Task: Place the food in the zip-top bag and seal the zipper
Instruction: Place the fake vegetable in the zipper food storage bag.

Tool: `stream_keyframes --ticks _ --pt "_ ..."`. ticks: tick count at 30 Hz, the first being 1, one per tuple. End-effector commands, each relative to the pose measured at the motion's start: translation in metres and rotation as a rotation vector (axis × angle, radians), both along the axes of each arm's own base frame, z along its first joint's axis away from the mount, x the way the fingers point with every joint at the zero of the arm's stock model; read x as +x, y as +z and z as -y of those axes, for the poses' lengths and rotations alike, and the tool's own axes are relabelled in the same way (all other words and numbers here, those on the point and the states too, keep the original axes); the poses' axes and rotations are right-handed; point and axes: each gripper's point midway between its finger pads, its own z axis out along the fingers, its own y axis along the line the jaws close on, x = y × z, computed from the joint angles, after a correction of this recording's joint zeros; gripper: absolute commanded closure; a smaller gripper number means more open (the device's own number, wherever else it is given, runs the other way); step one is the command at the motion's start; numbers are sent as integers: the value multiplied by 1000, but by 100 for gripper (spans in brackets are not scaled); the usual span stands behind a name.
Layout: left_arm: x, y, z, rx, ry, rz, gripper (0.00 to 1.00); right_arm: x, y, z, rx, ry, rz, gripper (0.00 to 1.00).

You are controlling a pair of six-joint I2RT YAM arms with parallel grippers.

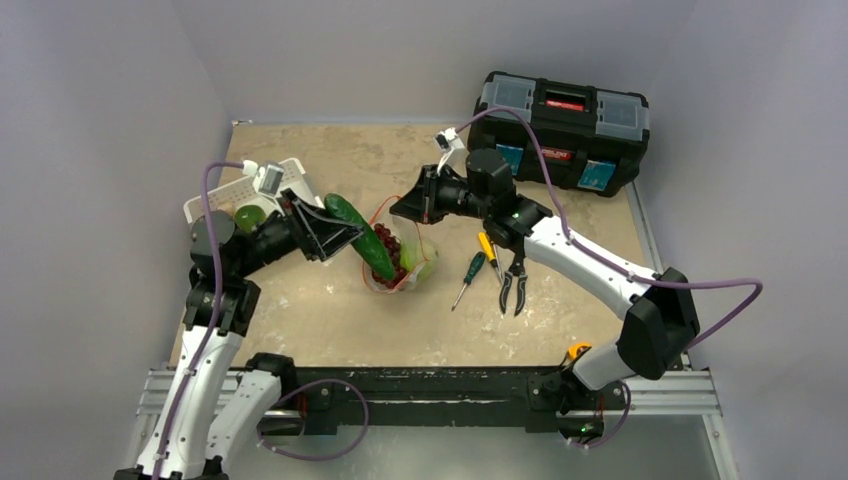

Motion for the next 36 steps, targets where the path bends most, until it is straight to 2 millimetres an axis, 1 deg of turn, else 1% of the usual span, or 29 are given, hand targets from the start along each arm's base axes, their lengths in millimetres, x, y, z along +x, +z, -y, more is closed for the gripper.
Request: stream_keyframes --ticks 1,3,7,10,13,17,18,21,23,26,28,29,32,36 --pt "11 -2 -1 -26 122 22 100 -5 39 -7 129 38 68 100" --pt "18 -8 -4 -34 192 15 100 -5 42 -8 144 35 65 100" --pt "25 -20 2 -21 210 -1 100 -7 50 -9 181 37 57 100" --pt "32 -25 2 6 248 -1 100 -8 55 -11 208 47 46 100" --pt "38 -36 -7 53 340 -7 100 -10 61 -14 256 60 17 100" --pt "44 -40 -20 118 425 -4 100 -17 67 -23 352 109 -53 100" --pt "46 -41 -23 138 445 -11 100 -18 67 -25 370 120 -72 100" --pt "49 -47 -25 170 453 -23 100 -21 65 -32 410 137 -128 100" --pt "48 -53 -23 178 443 -23 100 -21 63 -34 431 123 -168 100" --pt "45 -62 -27 205 458 -21 100 -21 61 -41 454 98 -233 100" --pt "43 -66 -33 234 477 -12 100 -21 56 -49 439 68 -282 100" --pt "41 -68 -36 252 484 -9 100 -20 49 -53 413 42 -314 100" --pt "37 -77 -43 295 500 -16 100 -20 45 -64 379 -23 -354 100" --pt "33 -90 -45 302 501 -36 100 -22 44 -74 362 -89 -392 100"
